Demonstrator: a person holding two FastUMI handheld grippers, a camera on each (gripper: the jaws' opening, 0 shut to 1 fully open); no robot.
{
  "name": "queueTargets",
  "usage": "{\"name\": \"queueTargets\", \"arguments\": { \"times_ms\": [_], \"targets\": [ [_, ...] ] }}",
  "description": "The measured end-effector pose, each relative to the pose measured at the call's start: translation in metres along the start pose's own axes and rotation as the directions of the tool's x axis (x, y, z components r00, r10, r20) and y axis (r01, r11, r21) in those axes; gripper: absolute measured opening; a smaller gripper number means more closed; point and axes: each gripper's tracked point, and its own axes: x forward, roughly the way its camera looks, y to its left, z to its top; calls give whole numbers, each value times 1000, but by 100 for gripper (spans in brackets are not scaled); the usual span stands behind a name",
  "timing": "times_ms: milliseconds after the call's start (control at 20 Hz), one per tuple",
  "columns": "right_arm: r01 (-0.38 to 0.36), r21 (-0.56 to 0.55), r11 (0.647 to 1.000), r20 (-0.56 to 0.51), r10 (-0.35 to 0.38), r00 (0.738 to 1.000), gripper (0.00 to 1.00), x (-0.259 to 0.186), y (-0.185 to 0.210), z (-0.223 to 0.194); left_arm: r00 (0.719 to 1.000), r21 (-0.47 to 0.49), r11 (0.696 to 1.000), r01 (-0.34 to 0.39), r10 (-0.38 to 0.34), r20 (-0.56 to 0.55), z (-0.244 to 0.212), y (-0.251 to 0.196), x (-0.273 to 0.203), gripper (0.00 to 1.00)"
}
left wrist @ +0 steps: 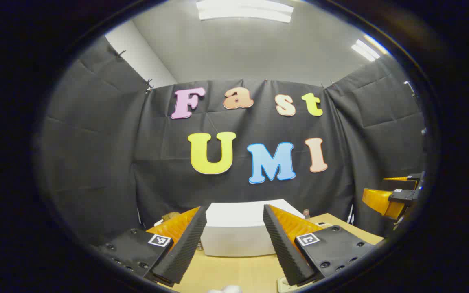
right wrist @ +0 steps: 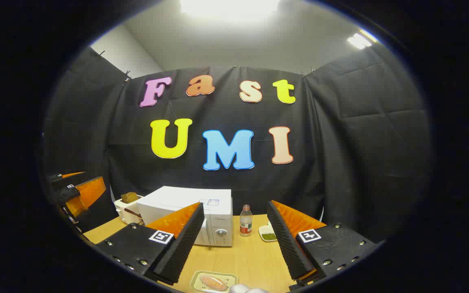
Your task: Open the microwave oven with the left hand, put the food in, and close the microwave oven.
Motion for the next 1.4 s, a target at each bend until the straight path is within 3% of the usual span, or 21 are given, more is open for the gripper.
{"name": "queueTargets", "arguments": {
  "times_ms": [500, 900, 1150, 1400],
  "targets": [
    [-31, -38, 999, 9, 31, 999, 96, 11, -7, 6, 998, -14, 999, -48, 48, -36, -11, 1, 11, 97],
    [-25, -23, 999, -2, 25, 1000, 95, 16, -14, -4, 998, 42, 997, -64, 65, -18, -21, 0, 21, 96],
    [-22, -29, 999, -40, 20, 999, 95, 20, -25, -18, 999, 49, 999, -16, 17, -39, -64, -36, 43, 97],
    [13, -35, 999, -89, -16, 996, 95, 29, -52, -34, 996, 27, 999, 32, -30, -84, -138, -95, 99, 95]
  ]
}}
